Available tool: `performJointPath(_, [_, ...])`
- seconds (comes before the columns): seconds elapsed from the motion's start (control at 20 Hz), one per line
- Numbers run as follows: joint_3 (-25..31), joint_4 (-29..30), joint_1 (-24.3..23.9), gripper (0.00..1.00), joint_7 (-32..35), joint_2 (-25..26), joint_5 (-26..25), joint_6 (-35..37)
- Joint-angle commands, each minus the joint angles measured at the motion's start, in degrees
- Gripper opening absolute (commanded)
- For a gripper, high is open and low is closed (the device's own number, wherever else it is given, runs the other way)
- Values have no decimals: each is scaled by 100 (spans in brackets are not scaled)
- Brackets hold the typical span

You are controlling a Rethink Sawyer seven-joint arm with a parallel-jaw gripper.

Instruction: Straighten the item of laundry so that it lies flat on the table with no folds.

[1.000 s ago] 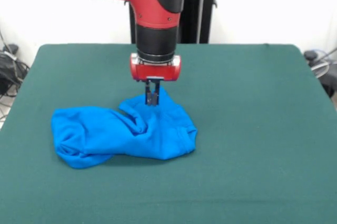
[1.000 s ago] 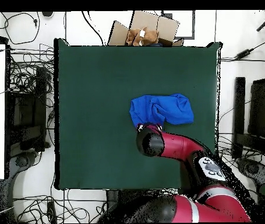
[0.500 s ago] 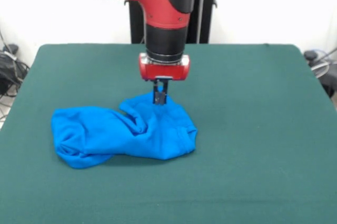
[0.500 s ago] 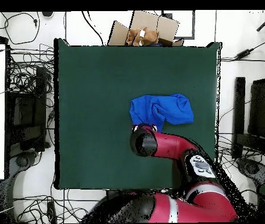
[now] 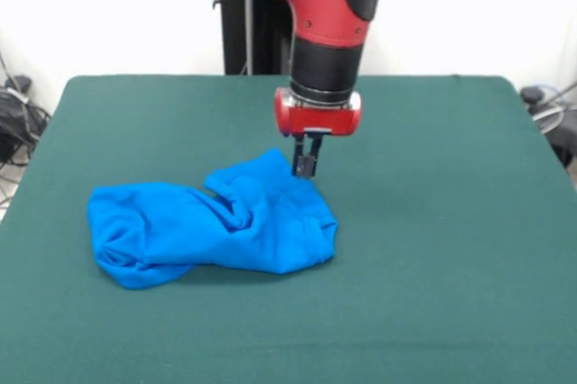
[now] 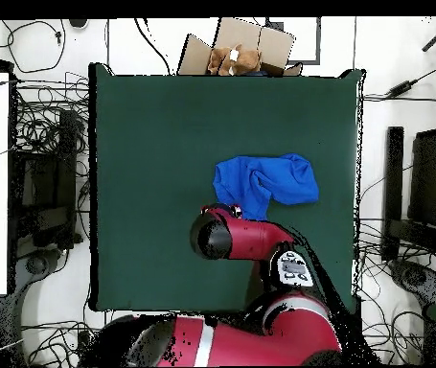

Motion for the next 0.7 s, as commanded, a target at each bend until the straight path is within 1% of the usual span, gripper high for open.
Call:
performJointPath(0.05, [-33, -113, -52, 0, 1306, 297, 339, -232])
performJointPath(0.2, [180, -111, -241, 0, 1113, 329, 314, 18])
performJointPath(0.35, [498, -99, -572, 0, 958, 426, 216, 20])
performJointPath(0.5, [913, 30, -1027, 0, 849, 461, 101, -42])
performJointPath(0.6, [1034, 73, -1187, 0, 813, 478, 41, -79])
performJointPath(0.7, [979, 40, -1189, 0, 794, 504, 1, -90])
